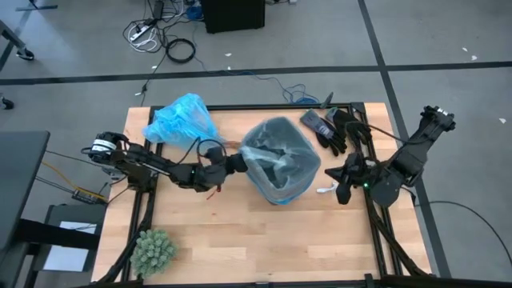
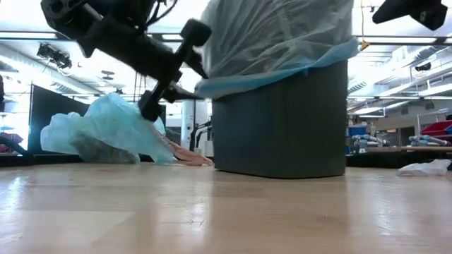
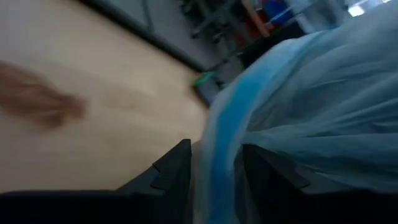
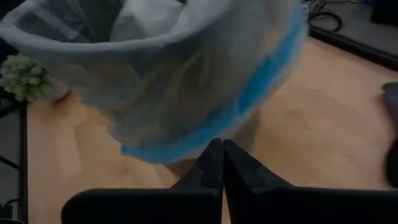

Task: Place trash/remove bag and relplace
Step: Insert a new trash bag into the bin

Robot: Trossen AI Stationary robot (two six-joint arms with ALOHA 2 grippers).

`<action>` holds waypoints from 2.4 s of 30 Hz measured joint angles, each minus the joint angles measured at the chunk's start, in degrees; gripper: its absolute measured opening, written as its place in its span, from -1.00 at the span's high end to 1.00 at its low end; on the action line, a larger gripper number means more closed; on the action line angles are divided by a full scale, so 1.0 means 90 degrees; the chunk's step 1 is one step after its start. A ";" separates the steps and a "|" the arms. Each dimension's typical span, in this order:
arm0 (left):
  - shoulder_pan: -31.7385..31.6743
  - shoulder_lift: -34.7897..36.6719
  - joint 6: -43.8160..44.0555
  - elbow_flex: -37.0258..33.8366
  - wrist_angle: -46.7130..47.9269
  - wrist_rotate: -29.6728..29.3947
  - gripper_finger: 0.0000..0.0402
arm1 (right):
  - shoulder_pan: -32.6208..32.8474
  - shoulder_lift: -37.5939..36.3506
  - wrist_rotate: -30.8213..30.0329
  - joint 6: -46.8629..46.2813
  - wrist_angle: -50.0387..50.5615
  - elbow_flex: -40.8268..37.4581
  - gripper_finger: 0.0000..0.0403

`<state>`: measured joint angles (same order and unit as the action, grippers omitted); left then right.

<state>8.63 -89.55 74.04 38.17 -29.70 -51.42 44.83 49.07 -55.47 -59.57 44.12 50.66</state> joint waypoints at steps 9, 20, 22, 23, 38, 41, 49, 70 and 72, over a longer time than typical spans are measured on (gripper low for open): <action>-0.0044 -0.0001 -0.1362 0.0005 -0.1181 0.0308 0.22 | -0.0492 0.0003 0.0033 0.0471 -0.1261 -0.0667 1.00; -0.0210 -0.0001 -0.1364 0.0005 -0.0821 0.0519 0.22 | -0.1119 0.0071 0.0815 0.0666 -0.3056 -0.2046 1.00; -0.0210 -0.0001 -0.1362 0.0005 -0.0751 0.0571 0.22 | -0.1166 0.0130 0.0821 0.0693 -0.3636 -0.2405 1.00; -0.0210 -0.0001 -0.1363 0.0005 -0.0688 0.0597 0.22 | -0.1191 0.0169 0.0820 0.0700 -0.3861 -0.2545 1.00; -0.0214 -0.0001 -0.1398 0.0007 0.0060 0.0714 0.22 | -0.1401 0.1074 0.1741 0.1026 -0.4940 -0.2772 1.00; -0.0212 -0.0001 -0.1649 0.0007 0.0097 0.0862 0.22 | -0.1276 0.0866 0.1763 0.1113 -0.4321 -0.2389 1.00; -0.0210 -0.0001 -0.2603 0.0007 0.0095 0.1378 0.22 | -0.1193 0.0435 0.2159 0.1332 -0.0540 -0.0376 1.00; -0.0198 -0.0001 -0.3046 0.0007 -0.0074 0.3222 0.22 | -0.1702 0.1278 0.2293 0.3926 0.1165 0.3767 1.00; -0.0198 -0.0001 -0.3213 0.0007 -0.0075 0.3314 0.22 | -0.2033 0.1551 0.2654 0.4380 0.1180 0.4077 1.00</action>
<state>6.85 -89.56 45.12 38.24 -30.38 -21.60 26.53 63.03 -31.59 -20.14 54.74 87.35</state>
